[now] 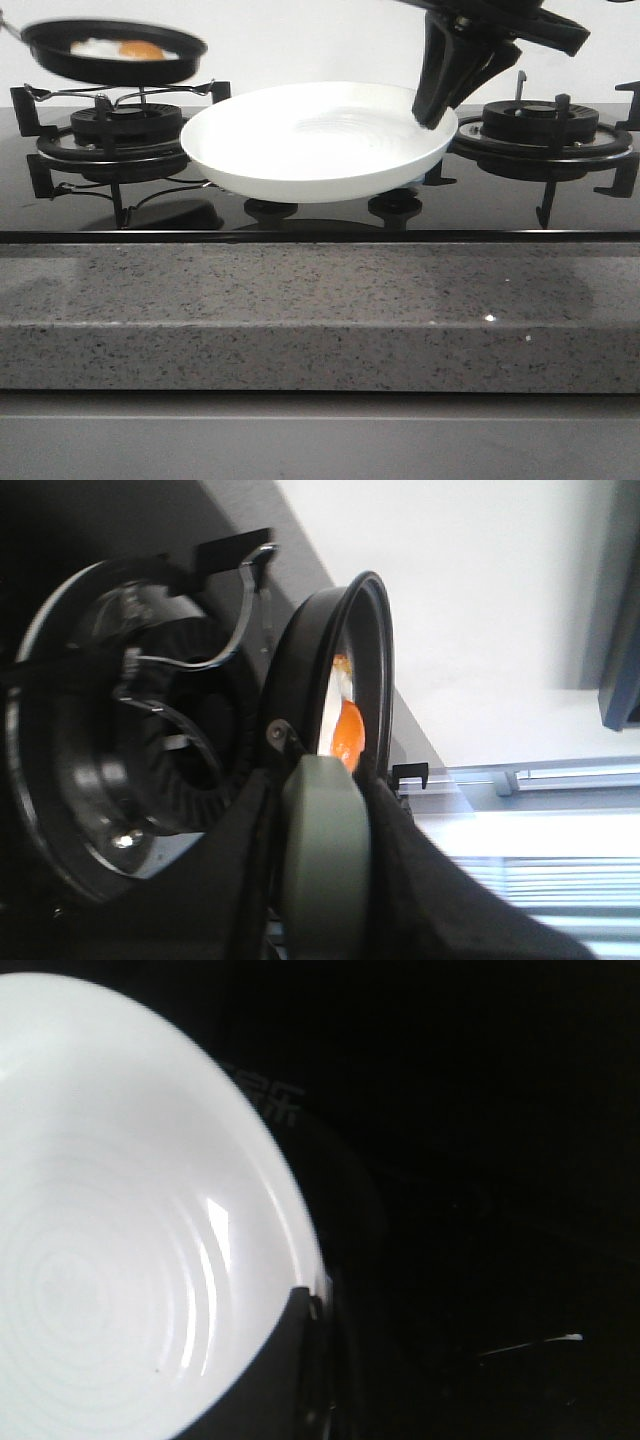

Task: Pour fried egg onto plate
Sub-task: 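Lift the black frying pan with the left gripper over the plate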

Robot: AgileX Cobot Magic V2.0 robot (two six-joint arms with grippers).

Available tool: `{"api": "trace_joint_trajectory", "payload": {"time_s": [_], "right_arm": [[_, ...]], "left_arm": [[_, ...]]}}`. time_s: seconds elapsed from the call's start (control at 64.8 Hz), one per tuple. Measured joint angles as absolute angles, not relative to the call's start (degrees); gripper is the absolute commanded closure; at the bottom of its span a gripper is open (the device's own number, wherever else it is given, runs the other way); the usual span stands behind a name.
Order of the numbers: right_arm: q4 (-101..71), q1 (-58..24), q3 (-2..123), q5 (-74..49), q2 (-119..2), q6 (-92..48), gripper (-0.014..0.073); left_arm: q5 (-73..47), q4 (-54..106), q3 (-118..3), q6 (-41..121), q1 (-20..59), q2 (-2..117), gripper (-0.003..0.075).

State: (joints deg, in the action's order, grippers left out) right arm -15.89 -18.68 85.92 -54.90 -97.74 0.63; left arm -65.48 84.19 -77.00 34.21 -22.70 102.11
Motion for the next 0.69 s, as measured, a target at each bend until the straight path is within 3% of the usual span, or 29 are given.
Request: {"api": "trace_joint_trajectory", "payload": {"time_s": [0.309, 0.695], "right_arm": [[-15.89, -18.68, 85.92, -54.9, -97.74, 0.63, 0.0661], [-15.89, -18.68, 85.92, -54.9, -97.74, 0.63, 0.0661]], "left_arm": [[-61.96, 75.41, -77.0, 35.31, -20.81, 90.86, 0.0739], [-51.27, 60.49, -77.0, 35.53, -1.3, 79.46, 0.0739]]}}
